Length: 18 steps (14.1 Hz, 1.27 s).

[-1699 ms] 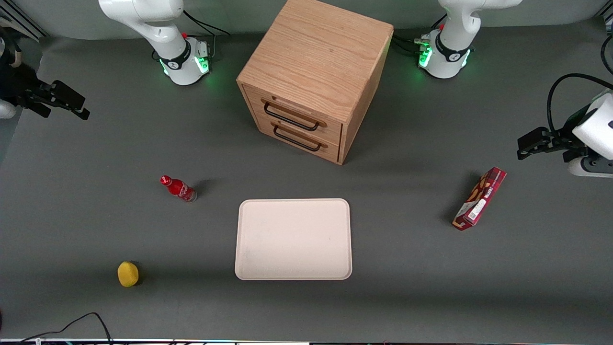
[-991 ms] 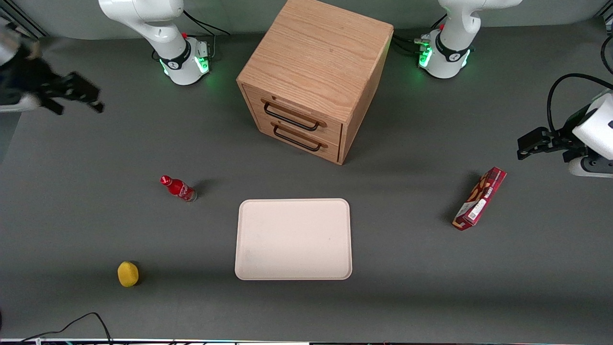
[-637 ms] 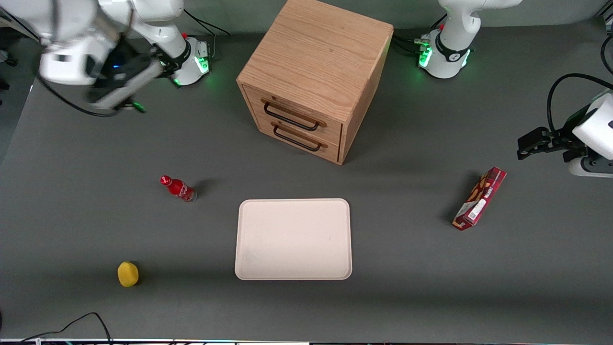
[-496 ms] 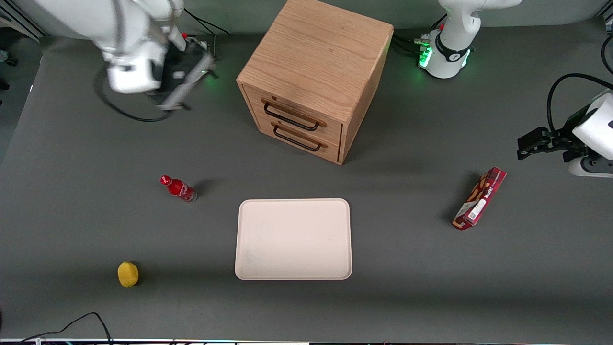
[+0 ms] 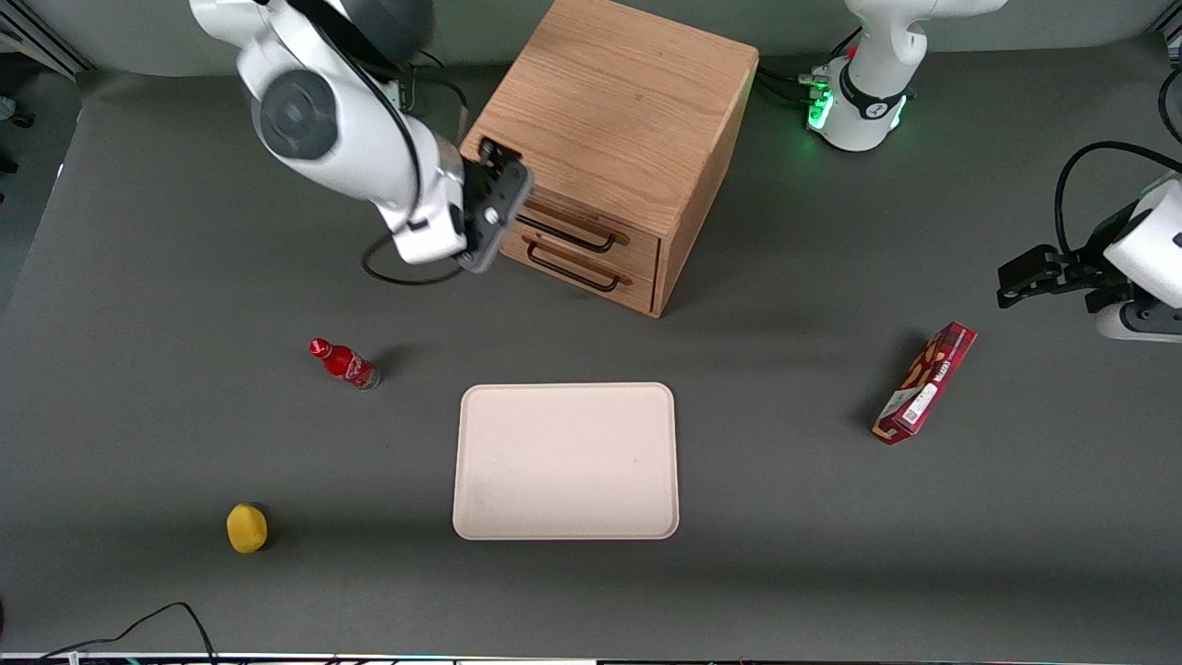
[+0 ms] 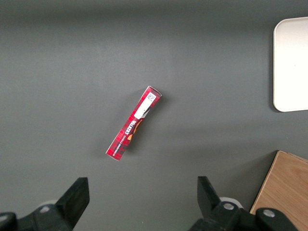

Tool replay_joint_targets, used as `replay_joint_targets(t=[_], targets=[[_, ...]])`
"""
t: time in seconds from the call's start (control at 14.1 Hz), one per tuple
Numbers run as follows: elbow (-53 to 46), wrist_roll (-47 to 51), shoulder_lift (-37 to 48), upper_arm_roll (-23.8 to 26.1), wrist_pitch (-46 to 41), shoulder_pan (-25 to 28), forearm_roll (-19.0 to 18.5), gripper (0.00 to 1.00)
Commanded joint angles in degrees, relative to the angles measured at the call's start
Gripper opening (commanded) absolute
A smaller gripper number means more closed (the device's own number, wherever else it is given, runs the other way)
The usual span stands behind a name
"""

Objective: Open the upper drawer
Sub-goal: 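Move the right gripper to the upper drawer's black handle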

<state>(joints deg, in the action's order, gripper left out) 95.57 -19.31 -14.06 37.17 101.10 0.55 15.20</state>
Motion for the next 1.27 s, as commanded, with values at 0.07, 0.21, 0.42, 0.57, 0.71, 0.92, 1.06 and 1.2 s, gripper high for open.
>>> replay_joint_targets(t=[0.07,0.21,0.42,0.57,0.71,0.92,1.06,1.2], targets=[[3.13,4.36,-2.10,1.68,5.85,0.32,1.68,1.00],[3.92,4.72,-3.42,1.77,7.87,0.41,1.59,1.00],[6.55,5.51,-3.51,2.30,11.04,1.12,1.33,1.00],[7.17,5.60,-3.60,2.74,11.66,1.20,0.89,1.00],[8.66,5.60,-3.69,2.74,12.89,1.20,0.62,1.00],[9.37,5.60,-4.48,2.74,14.12,1.20,-0.51,1.00],[9.37,5.60,-4.92,2.74,14.91,1.20,-1.40,1.00],[9.20,5.60,-5.71,2.65,15.00,1.03,-1.66,1.00]])
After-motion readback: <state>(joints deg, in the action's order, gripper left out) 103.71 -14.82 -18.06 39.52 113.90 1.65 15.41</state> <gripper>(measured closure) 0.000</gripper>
